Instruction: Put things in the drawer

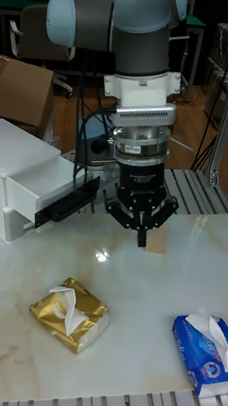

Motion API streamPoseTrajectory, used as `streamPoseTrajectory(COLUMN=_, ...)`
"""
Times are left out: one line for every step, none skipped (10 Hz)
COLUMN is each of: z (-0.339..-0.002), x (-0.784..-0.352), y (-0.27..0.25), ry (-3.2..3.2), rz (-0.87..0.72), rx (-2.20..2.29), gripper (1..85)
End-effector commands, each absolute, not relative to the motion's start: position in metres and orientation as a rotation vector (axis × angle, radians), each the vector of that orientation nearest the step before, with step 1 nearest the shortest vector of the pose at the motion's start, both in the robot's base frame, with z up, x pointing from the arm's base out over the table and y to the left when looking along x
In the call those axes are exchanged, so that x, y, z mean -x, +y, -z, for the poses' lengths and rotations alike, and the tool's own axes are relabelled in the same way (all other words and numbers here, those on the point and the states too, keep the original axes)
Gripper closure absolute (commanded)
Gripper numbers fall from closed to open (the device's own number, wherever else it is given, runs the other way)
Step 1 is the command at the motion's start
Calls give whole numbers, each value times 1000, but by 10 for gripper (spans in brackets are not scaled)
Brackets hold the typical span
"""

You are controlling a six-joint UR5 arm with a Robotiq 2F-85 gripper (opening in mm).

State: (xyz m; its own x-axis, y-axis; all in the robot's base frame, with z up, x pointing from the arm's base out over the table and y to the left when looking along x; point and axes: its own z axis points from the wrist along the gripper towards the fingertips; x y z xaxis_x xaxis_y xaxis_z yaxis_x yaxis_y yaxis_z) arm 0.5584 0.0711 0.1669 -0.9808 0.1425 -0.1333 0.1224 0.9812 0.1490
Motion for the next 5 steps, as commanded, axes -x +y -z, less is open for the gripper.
streamPoseTrajectory(z=-147, x=-539, y=90, ry=2931, rz=-163, rx=-225, gripper=847)
streamPoseTrajectory(z=-139, x=-532, y=85, ry=2918, rz=-102, rx=-211, gripper=847)
streamPoseTrajectory(z=-135, x=-526, y=90, ry=2907, rz=-109, rx=-244, gripper=847)
streamPoseTrajectory(z=-130, x=-515, y=94, ry=2914, rz=-113, rx=-268, gripper=847)
streamPoseTrajectory(z=-127, x=-510, y=98, ry=2922, rz=-135, rx=-275, gripper=847)
